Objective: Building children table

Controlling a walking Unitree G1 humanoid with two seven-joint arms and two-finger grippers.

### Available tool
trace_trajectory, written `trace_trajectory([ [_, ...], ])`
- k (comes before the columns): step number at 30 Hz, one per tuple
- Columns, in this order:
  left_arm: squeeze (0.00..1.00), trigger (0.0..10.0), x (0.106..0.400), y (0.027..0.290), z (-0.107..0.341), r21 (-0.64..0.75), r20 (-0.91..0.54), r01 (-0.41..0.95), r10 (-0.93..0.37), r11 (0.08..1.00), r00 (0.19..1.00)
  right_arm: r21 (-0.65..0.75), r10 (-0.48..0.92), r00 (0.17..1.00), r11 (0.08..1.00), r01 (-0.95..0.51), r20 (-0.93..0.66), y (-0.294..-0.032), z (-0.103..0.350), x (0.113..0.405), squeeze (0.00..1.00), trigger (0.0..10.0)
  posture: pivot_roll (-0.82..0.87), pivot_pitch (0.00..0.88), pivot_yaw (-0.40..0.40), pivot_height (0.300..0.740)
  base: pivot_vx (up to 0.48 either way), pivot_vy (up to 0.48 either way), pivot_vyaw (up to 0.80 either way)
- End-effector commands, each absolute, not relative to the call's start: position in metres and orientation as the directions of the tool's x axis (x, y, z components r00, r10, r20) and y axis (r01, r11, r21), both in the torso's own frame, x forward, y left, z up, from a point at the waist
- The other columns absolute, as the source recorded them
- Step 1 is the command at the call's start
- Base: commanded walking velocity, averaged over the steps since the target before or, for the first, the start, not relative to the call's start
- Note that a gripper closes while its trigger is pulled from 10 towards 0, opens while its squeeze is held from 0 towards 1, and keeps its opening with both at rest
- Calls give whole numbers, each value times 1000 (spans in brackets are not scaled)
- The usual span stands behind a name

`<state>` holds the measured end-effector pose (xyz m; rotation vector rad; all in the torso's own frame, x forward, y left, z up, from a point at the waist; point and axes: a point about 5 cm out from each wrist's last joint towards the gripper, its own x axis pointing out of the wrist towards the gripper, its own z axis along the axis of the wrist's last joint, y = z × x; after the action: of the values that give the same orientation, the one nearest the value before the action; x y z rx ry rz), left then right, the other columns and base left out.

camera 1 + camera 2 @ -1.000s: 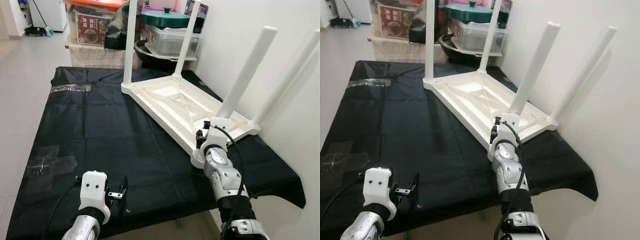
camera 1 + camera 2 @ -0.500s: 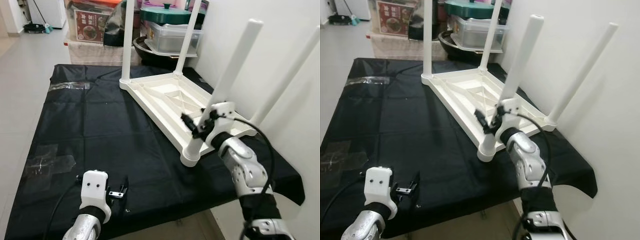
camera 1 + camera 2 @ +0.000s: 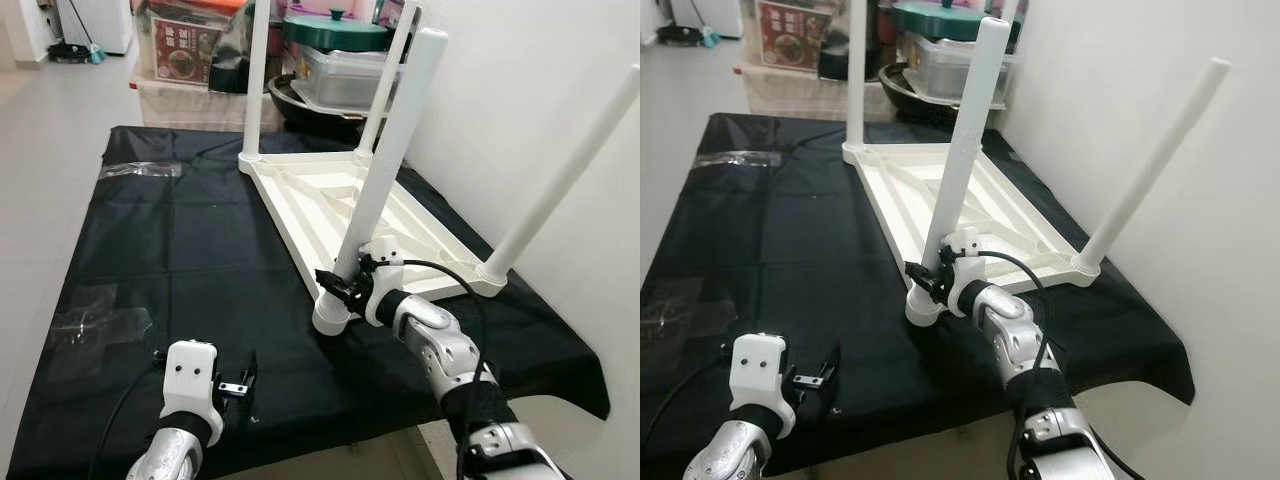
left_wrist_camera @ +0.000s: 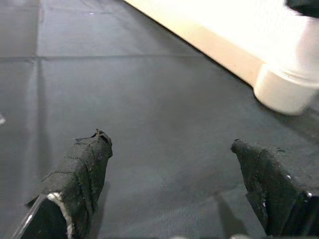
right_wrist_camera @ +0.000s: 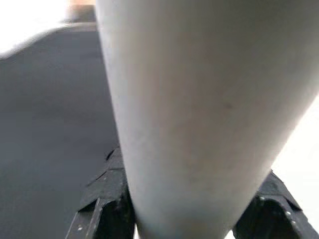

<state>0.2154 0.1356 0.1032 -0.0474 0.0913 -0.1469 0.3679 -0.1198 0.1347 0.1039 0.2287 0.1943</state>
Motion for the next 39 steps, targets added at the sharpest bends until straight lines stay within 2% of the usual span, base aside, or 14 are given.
trace_trajectory([
  [1, 0, 10000, 212, 135, 98, -48, -108, 142, -146, 989, 983, 67, -150, 904, 979, 193, -401, -170, 104, 358, 0, 0, 190, 0, -176, 740, 0, 0, 0],
  [3, 0, 10000, 213, 136, 98, -46, -109, 145, -149, 988, 983, -11, -369, 812, 912, 409, -452, -185, 91, 342, 0, 0, 182, 0, -171, 740, 0, 0, 0],
  [8, 0, 10000, 213, 137, 97, -45, -116, 152, -156, 987, 981, -123, -355, 844, 935, 334, -402, -164, 96, 323, 0, 0, 168, 0, -161, 740, 0, 0, 0],
  [9, 0, 10000, 213, 137, 97, -46, -116, 152, -156, 987, 981, -122, -327, 855, 945, 304, -403, -160, 98, 323, 0, 6902, 165, 0, -159, 740, 0, 0, 0],
  [10, 0, 10000, 214, 138, 97, -47, -116, 152, -156, 987, 981, -121, -318, 857, 948, 295, -405, -158, 99, 324, 0, 6902, 164, 0, -157, 740, 0, 0, 0],
  [11, 0, 10000, 214, 137, 97, -48, -115, 152, -157, 987, 981, -99, -314, 857, 949, 300, -408, -159, 101, 329, 0, 10000, 164, 0, -156, 740, 0, 0, 0],
  [15, 0, 10000, 215, 137, 97, -49, -114, 153, -158, 987, 981, -61, -296, 863, 953, 298, -408, -159, 103, 333, 0, 10000, 165, 0, -157, 740, 0, 0, 0],
  [16, 0, 10000, 215, 138, 97, -43, -111, 153, -156, 987, 981, 48, -243, 912, 961, 273, -331, -158, 123, 346, 1000, 10000, 173, 0, -165, 740, 0, 0, 0],
  [21, 0, 10000, 217, 140, 98, -43, -104, 151, -155, 988, 982, 194, -71, 961, 973, 126, -267, -148, 147, 355, 1000, 10000, 168, 0, -166, 740, 0, 0, 0],
  [22, 0, 10000, 216, 139, 98, -43, -104, 155, -159, 987, 982, 251, -9, 972, 966, 70, -236, -146, 152, 355, 0, 10000, 167, 0, -163, 740, 0, 0, 0],
  [32, 0, 10000, 217, 137, 99, -45, -104, 164, -168, 985, 980, 200, 513, 858, 843, -500, -19, -126, 161, 343, 0, 10000, 178, 0, -164, 740, 0, 0, 0],
  [36, 0, 10000, 217, 138, 98, -43, -104, 161, -164, 986, 981, 199, 559, 829, 815, -544, -24, -117, 157, 343, 0, 10000, 184, 0, -170, 740, 0, 0, 0],
  [37, 0, 10000, 217, 138, 99, -42, -103, 160, -163, 986, 981, 202, 589, 808, 794, -573, -21, -109, 155, 343, 0, 4863, 188, 0, -172, 740, 0, 0, 0],
  [39, 0, 10000, 217, 138, 100, -41, -99, 161, -164, 986, 981, 207, 616, 787, 772, -601, -10, -99, 156, 342, 0, 4000, 194, 0, -173, 740, 0, 0, 0],
])
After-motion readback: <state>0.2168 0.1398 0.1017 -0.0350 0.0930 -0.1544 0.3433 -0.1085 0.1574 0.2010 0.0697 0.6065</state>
